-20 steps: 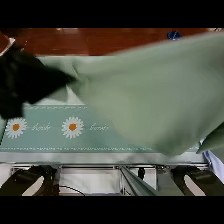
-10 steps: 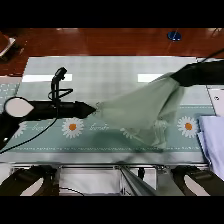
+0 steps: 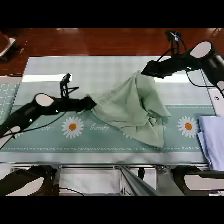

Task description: Fold the shirts.

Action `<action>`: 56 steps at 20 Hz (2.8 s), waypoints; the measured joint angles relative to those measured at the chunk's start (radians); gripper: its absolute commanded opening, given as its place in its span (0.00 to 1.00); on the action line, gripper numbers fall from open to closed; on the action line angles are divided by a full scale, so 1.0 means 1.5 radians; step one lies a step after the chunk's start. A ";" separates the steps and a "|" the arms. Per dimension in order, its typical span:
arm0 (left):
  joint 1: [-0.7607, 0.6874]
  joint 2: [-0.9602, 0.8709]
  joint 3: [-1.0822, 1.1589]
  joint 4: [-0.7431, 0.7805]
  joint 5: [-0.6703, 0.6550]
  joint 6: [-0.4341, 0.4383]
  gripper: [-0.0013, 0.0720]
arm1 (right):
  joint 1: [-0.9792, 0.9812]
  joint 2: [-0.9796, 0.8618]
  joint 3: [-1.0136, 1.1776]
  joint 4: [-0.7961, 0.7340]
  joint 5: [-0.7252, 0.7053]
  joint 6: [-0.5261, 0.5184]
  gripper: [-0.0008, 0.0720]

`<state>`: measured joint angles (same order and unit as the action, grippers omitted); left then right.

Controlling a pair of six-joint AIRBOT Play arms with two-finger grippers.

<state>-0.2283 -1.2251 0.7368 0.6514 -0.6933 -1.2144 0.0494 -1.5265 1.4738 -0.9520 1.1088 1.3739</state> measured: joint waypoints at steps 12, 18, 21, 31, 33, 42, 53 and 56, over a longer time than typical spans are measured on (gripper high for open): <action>0.116 0.010 -0.126 -0.072 -0.144 0.009 0.71 | -0.369 0.281 -0.483 0.012 0.003 -0.069 0.58; 0.012 -0.068 -0.109 -0.173 -0.012 0.030 0.70 | -0.395 0.367 -0.624 0.062 -0.013 -0.093 0.58; 0.000 -0.091 -0.098 -0.178 -0.003 0.030 0.70 | -0.377 0.377 -0.640 0.053 0.001 -0.090 0.58; -0.004 -0.106 -0.024 -0.166 -0.004 0.036 0.04 | -0.305 0.382 -0.651 -0.053 0.036 -0.034 0.58; -0.002 -0.106 0.008 -0.169 -0.014 0.040 0.04 | -0.303 0.382 -0.663 -0.072 0.070 -0.022 0.58; -0.002 -0.106 0.073 -0.173 -0.039 0.046 0.04 | -0.251 0.340 -0.714 -0.056 0.076 0.001 0.58; 0.060 -0.033 0.197 -0.172 -0.070 0.047 0.04 | -0.107 0.275 -0.425 0.077 0.039 -0.090 0.04; 0.112 0.050 0.308 -0.173 -0.050 0.046 0.04 | -0.120 0.308 -0.180 0.081 0.050 -0.084 0.04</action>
<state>-0.0608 -1.1500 1.1995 0.3920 -0.7689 -1.1450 -0.1299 -1.0645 1.2045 -0.8307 1.1843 1.2484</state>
